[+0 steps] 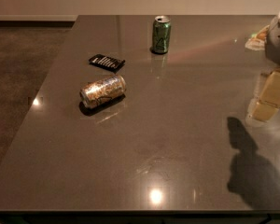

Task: Place orange can upright

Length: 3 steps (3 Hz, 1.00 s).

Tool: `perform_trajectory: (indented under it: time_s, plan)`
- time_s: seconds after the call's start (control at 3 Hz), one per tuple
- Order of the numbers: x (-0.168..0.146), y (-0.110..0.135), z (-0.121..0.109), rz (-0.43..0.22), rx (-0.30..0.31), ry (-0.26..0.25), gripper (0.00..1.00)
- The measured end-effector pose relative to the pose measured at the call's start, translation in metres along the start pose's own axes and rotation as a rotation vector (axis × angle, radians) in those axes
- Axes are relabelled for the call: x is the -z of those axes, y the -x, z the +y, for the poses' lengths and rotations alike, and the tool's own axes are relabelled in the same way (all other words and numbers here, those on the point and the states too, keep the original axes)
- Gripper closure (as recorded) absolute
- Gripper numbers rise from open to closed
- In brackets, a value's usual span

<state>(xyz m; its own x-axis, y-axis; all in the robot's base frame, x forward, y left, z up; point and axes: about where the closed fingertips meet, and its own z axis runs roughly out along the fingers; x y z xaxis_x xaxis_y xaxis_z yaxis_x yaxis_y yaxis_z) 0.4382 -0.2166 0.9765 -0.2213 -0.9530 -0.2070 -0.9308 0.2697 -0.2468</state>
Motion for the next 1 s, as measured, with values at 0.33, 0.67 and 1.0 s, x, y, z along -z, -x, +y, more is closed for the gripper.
perform_trajectory:
  time_s: [0.33, 0.67, 1.0]
  plan:
    - [0.001, 0.001, 0.000, -0.002, 0.003, -0.004, 0.00]
    - [-0.001, 0.022, -0.008, -0.033, 0.040, -0.012, 0.00]
    - [-0.007, 0.053, -0.014, -0.073, 0.111, 0.001, 0.00]
